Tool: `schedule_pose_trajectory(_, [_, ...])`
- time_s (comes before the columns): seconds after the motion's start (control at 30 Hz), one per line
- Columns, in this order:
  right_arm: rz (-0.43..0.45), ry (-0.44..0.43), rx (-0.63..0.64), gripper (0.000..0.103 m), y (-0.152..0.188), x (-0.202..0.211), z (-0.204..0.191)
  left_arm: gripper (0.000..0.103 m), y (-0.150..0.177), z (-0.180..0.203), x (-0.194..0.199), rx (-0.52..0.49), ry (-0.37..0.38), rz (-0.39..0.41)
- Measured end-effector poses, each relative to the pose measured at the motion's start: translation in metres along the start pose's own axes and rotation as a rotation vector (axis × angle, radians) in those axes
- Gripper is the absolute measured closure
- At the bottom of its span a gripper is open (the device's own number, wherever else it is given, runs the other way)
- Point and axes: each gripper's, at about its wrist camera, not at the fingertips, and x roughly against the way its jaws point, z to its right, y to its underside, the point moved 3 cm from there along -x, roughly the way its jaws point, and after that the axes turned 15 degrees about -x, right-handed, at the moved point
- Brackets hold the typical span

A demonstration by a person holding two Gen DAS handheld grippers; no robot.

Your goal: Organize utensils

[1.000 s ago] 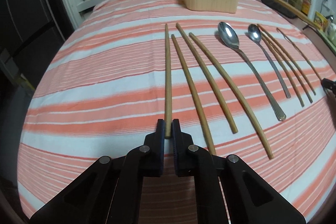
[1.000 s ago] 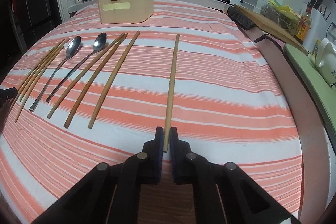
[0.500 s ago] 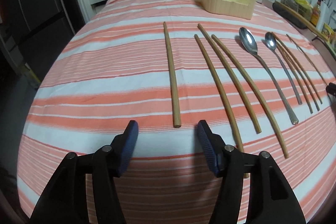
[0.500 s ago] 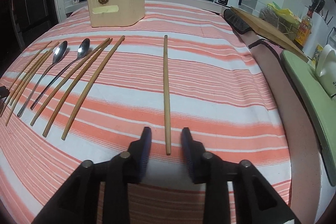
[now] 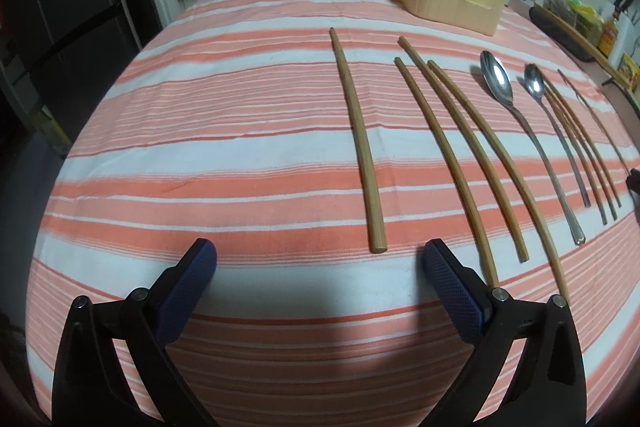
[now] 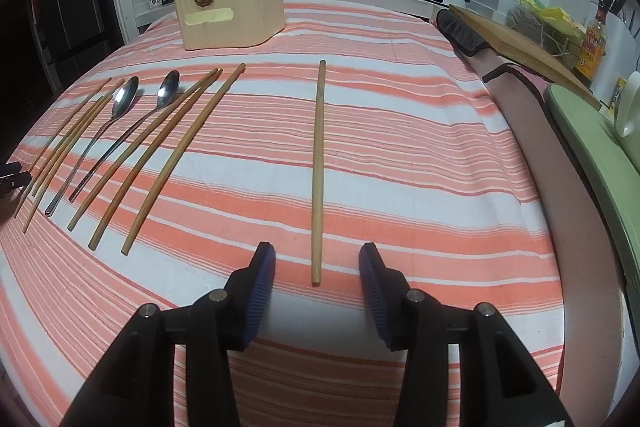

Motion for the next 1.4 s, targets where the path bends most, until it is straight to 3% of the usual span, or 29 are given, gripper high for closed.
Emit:
schedule_pose_trajectory(0.33, [-0.002,-0.008,-0.006,0.058,0.000,0.000,0.001,0.000,0.002,-0.001,0.000,0.005,0.010,0.008])
schedule_pose_trajectory(0.73, [-0.015,-0.029,0.061,0.056,0.009,0.010,0.005,0.000,0.000,-0.001,0.005,-0.041,0.116,0.017])
schedule_pose_trajectory(0.9, [-0.012,-0.019,0.075,0.056,0.007,0.008,0.002,0.004,-0.007,0.012,0.000,-0.084,0.069,0.002])
schedule_pose_trajectory(1.0, [-0.007,-0.015,0.080,0.056,0.006,0.007,-0.001,0.015,-0.013,0.019,0.000,-0.092,0.075,0.011])
schedule_pose_trajectory(1.1, [-0.009,-0.017,0.068,0.058,0.005,0.006,-0.001,0.039,-0.014,0.026,0.005,-0.105,0.077,0.040])
schedule_pose_trajectory(1.13, [-0.012,-0.020,0.054,0.064,0.004,0.005,0.000,0.062,-0.014,0.028,0.007,-0.109,0.076,0.053])
schedule_pose_trajectory(1.17, [-0.010,-0.013,0.045,0.081,0.003,0.005,0.000,0.094,-0.014,0.028,0.009,-0.110,0.076,0.062])
schedule_pose_trajectory(1.2, [-0.009,0.001,0.041,0.098,0.002,0.005,0.000,0.096,-0.014,0.027,0.009,-0.104,0.081,0.062])
schedule_pose_trajectory(1.4, [0.030,0.006,0.025,0.098,-0.010,0.015,-0.005,0.098,-0.023,0.018,0.022,-0.071,0.081,0.094])
